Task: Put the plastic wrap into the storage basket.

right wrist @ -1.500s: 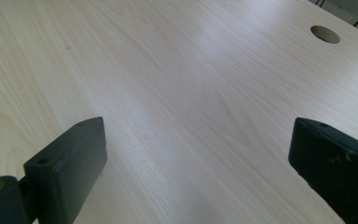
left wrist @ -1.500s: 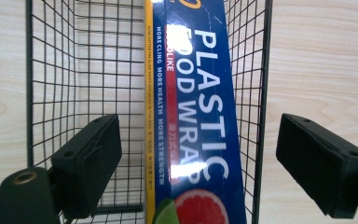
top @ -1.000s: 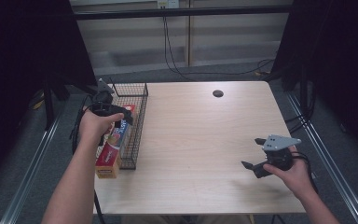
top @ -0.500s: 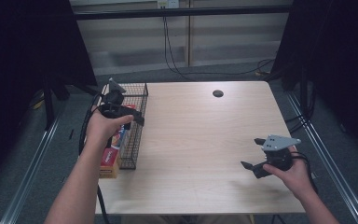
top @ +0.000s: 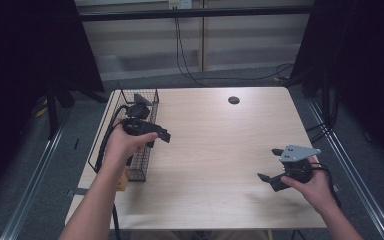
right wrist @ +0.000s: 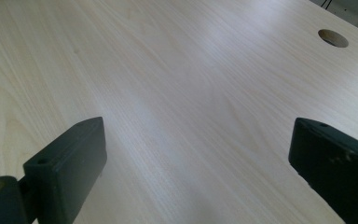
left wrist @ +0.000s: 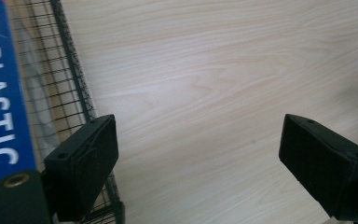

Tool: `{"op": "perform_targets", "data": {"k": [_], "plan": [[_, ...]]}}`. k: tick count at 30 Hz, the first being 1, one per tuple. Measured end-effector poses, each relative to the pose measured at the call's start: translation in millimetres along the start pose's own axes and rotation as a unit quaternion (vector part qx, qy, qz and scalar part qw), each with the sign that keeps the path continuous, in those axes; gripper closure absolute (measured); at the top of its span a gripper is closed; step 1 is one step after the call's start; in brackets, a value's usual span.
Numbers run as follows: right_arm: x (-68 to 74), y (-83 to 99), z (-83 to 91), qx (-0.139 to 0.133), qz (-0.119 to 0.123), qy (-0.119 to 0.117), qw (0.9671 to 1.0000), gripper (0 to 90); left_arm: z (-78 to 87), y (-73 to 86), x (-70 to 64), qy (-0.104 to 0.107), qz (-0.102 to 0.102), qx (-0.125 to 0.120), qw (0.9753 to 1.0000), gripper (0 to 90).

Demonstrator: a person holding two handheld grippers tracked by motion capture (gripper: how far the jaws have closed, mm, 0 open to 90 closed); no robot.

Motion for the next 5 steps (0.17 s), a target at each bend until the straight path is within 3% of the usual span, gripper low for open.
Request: {"op": "perform_targets", "data": {"k": [5], "plan": [[-0.6, 3.4, -4.6, 0.009, -0.001, -0.002, 1.0000, 3.4, -11.9, 2.3, -15.9, 0.014, -0.024, -0.013, 0.9995, 10.4]]}}
Point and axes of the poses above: each handheld gripper's, and its own axes: z roughly backward along the jaws, y roughly out of its underside, x roughly to its left, the point moved 6 cm from there along -z, roughly forward along the jaws, and after that the axes turned 14 degrees about -z, right-handed, at the moved point
